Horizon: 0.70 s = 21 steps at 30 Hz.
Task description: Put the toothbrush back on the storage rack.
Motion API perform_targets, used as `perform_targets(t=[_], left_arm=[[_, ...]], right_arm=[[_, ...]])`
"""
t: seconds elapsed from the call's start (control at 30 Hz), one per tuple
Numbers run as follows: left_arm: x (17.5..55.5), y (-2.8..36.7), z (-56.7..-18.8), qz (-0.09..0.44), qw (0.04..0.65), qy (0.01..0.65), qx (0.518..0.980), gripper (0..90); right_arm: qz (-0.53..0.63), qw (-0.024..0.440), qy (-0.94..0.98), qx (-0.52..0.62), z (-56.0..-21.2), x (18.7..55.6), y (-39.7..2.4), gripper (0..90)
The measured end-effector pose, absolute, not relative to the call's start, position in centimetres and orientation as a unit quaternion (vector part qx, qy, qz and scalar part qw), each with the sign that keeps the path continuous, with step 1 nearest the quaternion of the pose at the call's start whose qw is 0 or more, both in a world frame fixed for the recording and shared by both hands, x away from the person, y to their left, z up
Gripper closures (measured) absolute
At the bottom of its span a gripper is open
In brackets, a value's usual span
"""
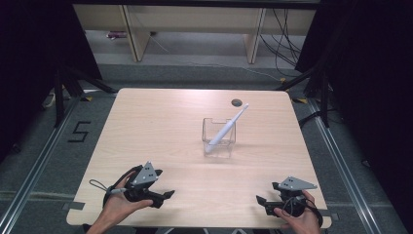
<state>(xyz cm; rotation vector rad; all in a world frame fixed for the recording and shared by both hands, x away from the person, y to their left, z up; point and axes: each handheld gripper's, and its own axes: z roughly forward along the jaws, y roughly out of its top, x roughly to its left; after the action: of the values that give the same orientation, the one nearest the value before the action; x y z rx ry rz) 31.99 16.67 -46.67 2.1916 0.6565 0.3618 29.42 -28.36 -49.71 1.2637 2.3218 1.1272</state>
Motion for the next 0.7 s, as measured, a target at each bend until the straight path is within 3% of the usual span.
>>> perform_targets(t=[0.7], left_arm=[[31.2, 17.7, -47.9, 0.157, 0.374, 0.262, 0.876, 19.1]], right_arm=[[0.390, 0.142, 0.803, 0.429, -49.5, 29.5, -28.6, 18.9]])
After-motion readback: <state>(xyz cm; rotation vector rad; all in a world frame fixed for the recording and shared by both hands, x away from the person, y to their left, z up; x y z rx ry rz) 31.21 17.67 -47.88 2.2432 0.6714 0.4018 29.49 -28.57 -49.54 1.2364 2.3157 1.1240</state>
